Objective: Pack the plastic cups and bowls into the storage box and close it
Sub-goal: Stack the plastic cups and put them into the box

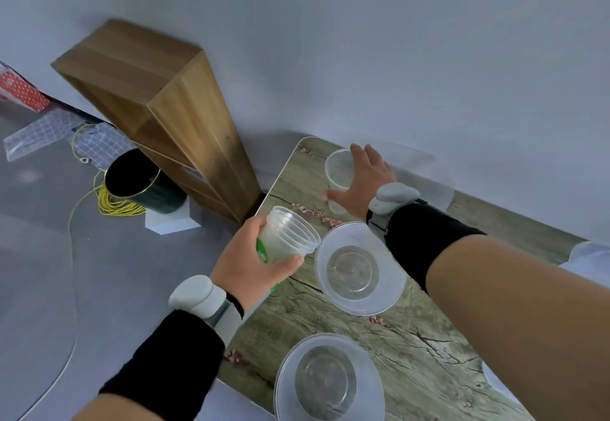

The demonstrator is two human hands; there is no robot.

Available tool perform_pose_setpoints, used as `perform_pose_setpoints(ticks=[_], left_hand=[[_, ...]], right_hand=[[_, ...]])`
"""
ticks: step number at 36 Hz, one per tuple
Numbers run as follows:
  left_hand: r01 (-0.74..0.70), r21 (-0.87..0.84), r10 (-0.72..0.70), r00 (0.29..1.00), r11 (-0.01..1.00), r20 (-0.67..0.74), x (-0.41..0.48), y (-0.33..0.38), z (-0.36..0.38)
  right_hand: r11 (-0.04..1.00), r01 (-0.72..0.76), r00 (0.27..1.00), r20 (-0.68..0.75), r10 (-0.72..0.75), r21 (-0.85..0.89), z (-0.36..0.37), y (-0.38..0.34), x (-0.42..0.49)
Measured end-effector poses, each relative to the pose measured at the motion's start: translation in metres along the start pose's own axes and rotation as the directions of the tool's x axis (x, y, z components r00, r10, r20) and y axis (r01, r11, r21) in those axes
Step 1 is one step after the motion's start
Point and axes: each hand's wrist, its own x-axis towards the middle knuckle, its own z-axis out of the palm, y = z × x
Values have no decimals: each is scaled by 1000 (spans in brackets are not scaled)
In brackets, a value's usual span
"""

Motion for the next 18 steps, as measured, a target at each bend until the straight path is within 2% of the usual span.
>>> perform_pose_setpoints(ticks=[11,15,18], left_hand=[[-11,0,11,1000,1000,4,0,1,4],[-25,35,25,1000,999,10,-4,3,3],[-23,61,22,1000,998,12,-5,0,1]], right_hand=[[997,73,992,-105,-73,4,3,3,-1],[985,104,976,-206,-74,137,-21,-3,-17],[954,111,973,-224,-48,279,-46,-11,-26]])
